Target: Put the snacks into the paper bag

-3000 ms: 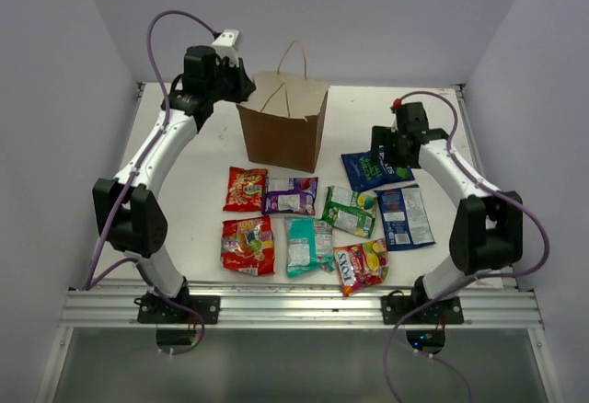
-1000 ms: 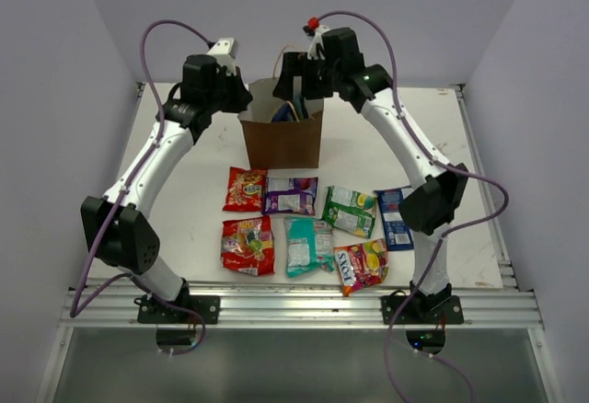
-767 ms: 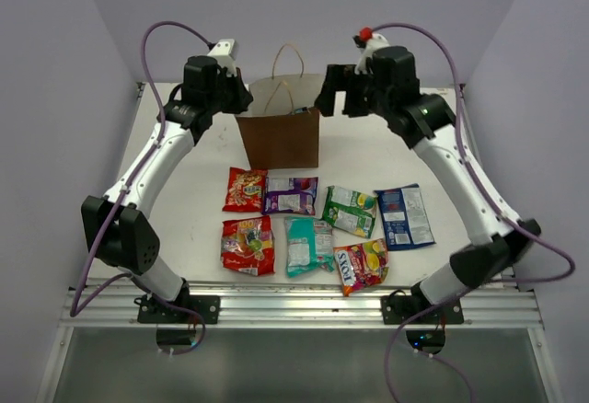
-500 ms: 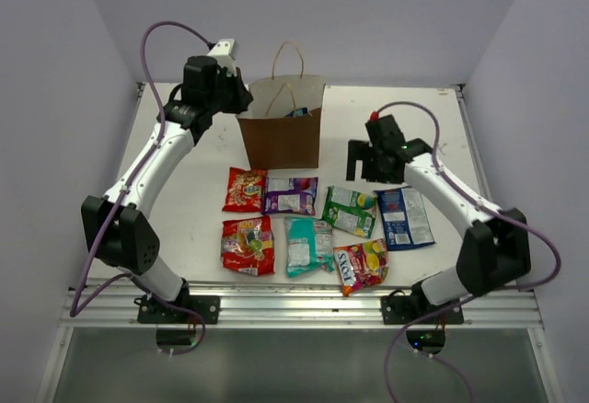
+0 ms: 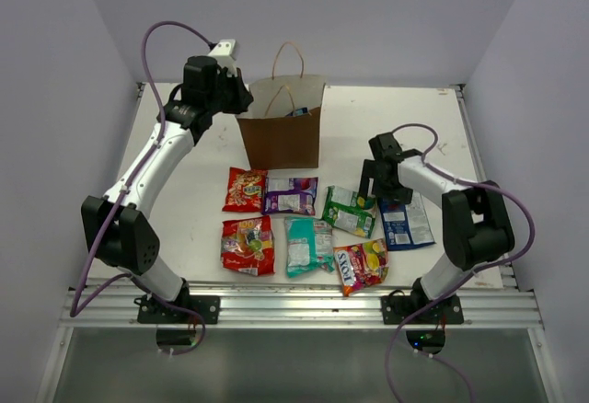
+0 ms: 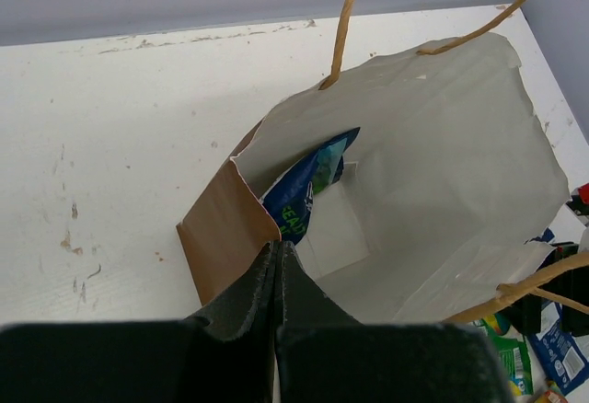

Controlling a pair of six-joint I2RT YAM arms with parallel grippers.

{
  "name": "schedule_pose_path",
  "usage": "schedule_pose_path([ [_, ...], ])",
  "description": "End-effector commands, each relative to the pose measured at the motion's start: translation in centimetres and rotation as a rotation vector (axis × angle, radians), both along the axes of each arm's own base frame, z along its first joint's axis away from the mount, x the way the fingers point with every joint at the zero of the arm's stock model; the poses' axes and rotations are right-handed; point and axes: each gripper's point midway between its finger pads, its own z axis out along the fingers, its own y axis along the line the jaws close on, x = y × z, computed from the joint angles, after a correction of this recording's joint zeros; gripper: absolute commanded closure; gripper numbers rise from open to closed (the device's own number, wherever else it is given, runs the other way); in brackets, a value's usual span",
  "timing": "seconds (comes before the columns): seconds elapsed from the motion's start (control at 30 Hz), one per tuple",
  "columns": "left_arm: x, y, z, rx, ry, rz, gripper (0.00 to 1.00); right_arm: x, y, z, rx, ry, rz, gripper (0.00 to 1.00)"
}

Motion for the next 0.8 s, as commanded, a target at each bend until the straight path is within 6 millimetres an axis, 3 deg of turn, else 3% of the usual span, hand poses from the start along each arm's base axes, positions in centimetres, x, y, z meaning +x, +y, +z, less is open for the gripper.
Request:
schedule_pose_path([
  [0.0,-1.1,-0.2,1.1,0.006,-0.018,-0.029,1.0,0.1,-1.3,-1.9,-0.047,0.003,-0.048,0.01],
  [0.17,-1.1,-0.1,1.0,0.01,-0.02,-0.031,1.0,-0.7,-3.4,-3.5,-0.092,0.045,-0.124,0.01],
  [0.6,-1.4,-0.3,0.3,0.004,-0.009,-0.039,1.0,2.7,-3.7,2.5,-0.051,-0.119,-0.165,0.01],
  [0.77,-1.3,-0.4,-0.1,0.0,0.0,-0.04,1.0,3.0,-5.3,3.0,-0.066,-0.133,-0.211,0.01],
])
